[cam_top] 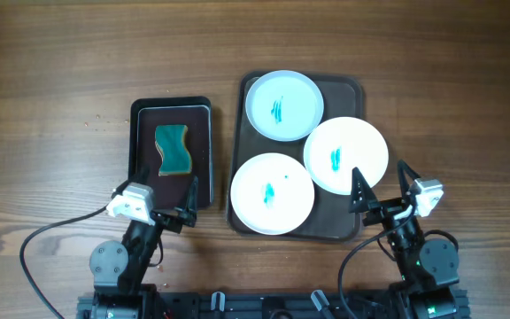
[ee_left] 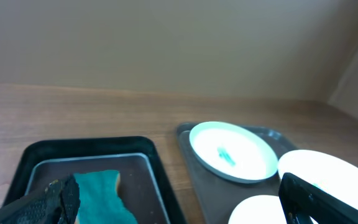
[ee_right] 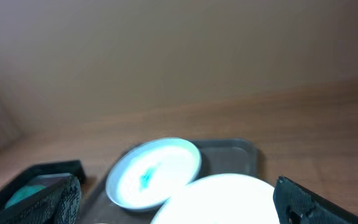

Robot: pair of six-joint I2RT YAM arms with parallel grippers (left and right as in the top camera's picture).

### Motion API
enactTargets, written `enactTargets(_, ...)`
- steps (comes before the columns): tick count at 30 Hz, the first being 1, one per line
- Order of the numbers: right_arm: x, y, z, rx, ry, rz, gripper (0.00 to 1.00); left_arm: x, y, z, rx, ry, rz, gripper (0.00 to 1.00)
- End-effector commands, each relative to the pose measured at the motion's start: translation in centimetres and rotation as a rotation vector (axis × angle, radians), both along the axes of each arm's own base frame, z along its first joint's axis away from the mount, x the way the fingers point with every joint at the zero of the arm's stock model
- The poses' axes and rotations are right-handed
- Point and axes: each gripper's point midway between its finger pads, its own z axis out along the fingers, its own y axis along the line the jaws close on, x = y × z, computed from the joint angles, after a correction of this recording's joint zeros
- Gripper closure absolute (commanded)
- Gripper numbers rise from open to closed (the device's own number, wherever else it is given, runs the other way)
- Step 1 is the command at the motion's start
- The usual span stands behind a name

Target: Clean dirty plates on tray and stack at the side

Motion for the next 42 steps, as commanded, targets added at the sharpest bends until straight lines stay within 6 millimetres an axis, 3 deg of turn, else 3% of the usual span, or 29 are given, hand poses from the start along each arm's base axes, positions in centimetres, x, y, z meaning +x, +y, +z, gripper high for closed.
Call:
enactTargets(1, -1.1, 2.8, 1.9, 0.031, -0.07, 0.179, 0.0, -0.4, -0.8, 2.5, 0.014, -0.113, -0.046, 0.0)
enactTargets(5, -2.1, 3.7, 4.2, 0.032, -0.117, 0.242, 0.0, -0.7, -0.8, 5.1, -0.006, -0.143, -0.047, 0.0)
enactTargets(10, -3.0, 3.5, 9.1, 0.026, -0.175, 0.24, 0.0, -0.7, -0.8, 7.2, -0.058, 0.018, -0.047, 0.0)
enactTargets(12, -3.0, 3.5, 10.1, 0.003, -0.135, 0.239, 0.0, -0.5, -0.8, 8.5, -0.056, 0.092, -0.044, 0.0)
enactTargets(17, -1.9, 3.7, 9.9, -0.028, 0.172, 0.241, 0.0, 0.9, -0.9, 11.2, -0.049, 0.325, -0.037, 0.0)
enactTargets(20, -1.2, 4.2, 8.8, -0.029, 0.421, 0.255, 0.0, 1.9, -0.9, 11.4, -0.044, 0.494, -0.032, 0.0)
enactTargets(24, -0.3, 5.9, 7.5, -0.024, 0.673, 0.341, 0.0, 3.3, -1.0, 9.6, -0.036, 0.744, -0.023, 0.0)
enactTargets(30, 1.5, 9.8, 5.3, 0.083, 0.86, 0.546, 0.0, 3.8, -1.5, 4.8, -0.061, 1.006, -0.031, 0.0)
enactTargets(33, 2.2, 10.0, 3.2, 0.102, 0.953, 0.535, 0.0, 3.7, -1.3, 2.5, -0.053, 1.111, -0.011, 0.0)
enactTargets(36, 2.4, 10.0, 1.0, 0.103, 1.043, 0.518, 0.01, 3.8, 0.4, -0.7, -0.037, 1.233, 0.116, 0.0)
enactTargets(39, 1.8, 10.2, -0.4, 0.08, 1.102, 0.534, 0.1, 3.7, 2.2, -4.0, 0.003, 1.333, 0.25, 0.01)
enactTargets(42, 1.1, 10.7, -1.6, 0.053, 1.151, 0.543, 0.23, 3.7, 2.7, -7.9, 0.016, 1.428, 0.296, 0.08)
